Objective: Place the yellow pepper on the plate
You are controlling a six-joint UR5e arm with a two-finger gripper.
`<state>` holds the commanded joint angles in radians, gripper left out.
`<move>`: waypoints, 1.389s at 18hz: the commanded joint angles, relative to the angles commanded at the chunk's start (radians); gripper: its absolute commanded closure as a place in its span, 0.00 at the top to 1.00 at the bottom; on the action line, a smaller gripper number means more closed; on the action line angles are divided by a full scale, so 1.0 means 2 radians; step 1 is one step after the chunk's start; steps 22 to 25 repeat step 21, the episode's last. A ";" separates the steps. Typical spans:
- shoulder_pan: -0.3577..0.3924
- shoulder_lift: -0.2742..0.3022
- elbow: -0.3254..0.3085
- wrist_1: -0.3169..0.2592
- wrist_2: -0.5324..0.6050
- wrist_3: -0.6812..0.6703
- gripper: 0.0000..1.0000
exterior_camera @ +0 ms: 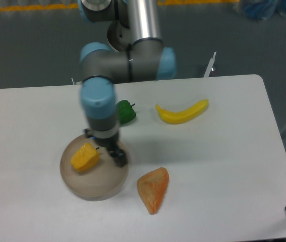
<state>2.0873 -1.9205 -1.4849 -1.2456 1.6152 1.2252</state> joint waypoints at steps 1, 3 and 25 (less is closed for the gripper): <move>0.019 0.000 0.003 0.000 -0.001 0.021 1.00; 0.051 0.000 0.008 -0.002 -0.001 0.064 1.00; 0.166 -0.018 0.006 0.001 -0.031 0.220 1.00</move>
